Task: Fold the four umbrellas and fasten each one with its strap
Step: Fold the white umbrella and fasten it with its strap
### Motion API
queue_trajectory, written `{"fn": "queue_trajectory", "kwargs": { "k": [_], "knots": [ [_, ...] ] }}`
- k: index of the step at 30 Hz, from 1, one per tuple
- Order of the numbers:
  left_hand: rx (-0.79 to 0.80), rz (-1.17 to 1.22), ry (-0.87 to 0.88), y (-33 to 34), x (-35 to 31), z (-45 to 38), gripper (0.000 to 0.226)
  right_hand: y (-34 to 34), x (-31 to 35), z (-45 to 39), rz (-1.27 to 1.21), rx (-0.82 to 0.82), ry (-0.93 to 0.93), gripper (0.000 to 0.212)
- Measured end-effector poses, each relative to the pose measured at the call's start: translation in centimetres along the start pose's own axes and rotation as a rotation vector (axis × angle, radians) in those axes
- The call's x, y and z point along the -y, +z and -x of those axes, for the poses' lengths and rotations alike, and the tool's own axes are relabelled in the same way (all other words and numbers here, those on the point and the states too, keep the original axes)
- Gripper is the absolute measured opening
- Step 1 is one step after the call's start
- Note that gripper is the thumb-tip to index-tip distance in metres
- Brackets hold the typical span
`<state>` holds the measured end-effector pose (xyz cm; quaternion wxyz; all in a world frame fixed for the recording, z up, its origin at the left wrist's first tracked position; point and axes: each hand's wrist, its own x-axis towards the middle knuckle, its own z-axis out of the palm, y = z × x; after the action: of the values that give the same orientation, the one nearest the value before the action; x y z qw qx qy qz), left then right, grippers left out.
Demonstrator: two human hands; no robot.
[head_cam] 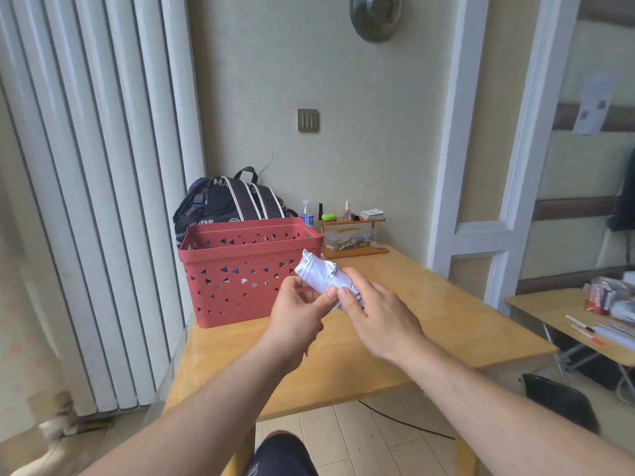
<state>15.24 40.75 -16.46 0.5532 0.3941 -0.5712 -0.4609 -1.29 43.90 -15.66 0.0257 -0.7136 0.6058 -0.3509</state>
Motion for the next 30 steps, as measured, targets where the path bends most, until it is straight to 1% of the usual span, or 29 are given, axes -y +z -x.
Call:
{"fn": "queue_trajectory", "kwargs": {
  "k": [3,4,6,9,12,14,16,18,20,23,25,27,30],
  "knots": [
    [0.028,-0.078,0.025,-0.5,-0.3,0.0,0.026,-0.4,-0.6,-0.2,-0.031,0.07,0.008,0.062],
    [0.04,-0.095,0.024,-0.6,-0.3,0.0,0.023,-0.5,-0.8,-0.3,-0.032,0.095,0.002,0.062],
    [0.062,-0.088,0.01,-0.9,-0.3,0.1,0.019,-0.5,-1.2,-0.3,-0.017,0.123,0.006,0.053],
    [0.088,-0.057,0.0,-1.0,-0.4,0.3,0.022,-0.6,-1.6,-0.2,-0.074,0.094,0.031,0.044],
    [0.115,-0.109,0.033,-1.4,-0.7,0.2,0.029,-1.2,-1.4,-0.2,-0.14,0.065,0.086,0.039],
    [0.153,-0.15,0.036,-1.8,-0.9,0.0,0.029,-1.9,-1.0,-0.4,-0.17,0.042,0.118,0.04],
    [0.218,-0.146,-0.018,-2.3,-0.9,-0.2,0.025,-2.7,-0.9,-0.6,-0.235,0.019,0.174,0.042],
    [0.271,-0.097,-0.081,-2.6,-0.8,-0.4,0.023,-3.3,-1.1,-0.8,-0.375,0.011,0.252,0.043],
    [0.294,-0.049,-0.092,-2.7,-0.8,-0.7,0.022,-3.5,-0.9,-0.6,-0.578,0.059,0.332,0.048],
    [0.282,-0.036,-0.062,-2.4,-0.9,-0.9,0.021,-3.4,-0.4,0.0,-0.845,0.159,0.487,0.066],
    [0.257,-0.024,-0.034,-2.1,-1.0,-0.9,0.018,-3.4,-0.1,0.2,-0.938,0.231,0.547,0.073],
    [0.233,-0.031,-0.004,-1.8,-1.2,-0.7,0.017,-3.5,0.1,0.4,-1.009,0.292,0.567,0.078],
    [0.223,-0.001,0.027,-1.2,-1.6,-0.5,0.013,-3.3,0.1,0.5,-1.063,0.328,0.565,0.091]
  ]
}}
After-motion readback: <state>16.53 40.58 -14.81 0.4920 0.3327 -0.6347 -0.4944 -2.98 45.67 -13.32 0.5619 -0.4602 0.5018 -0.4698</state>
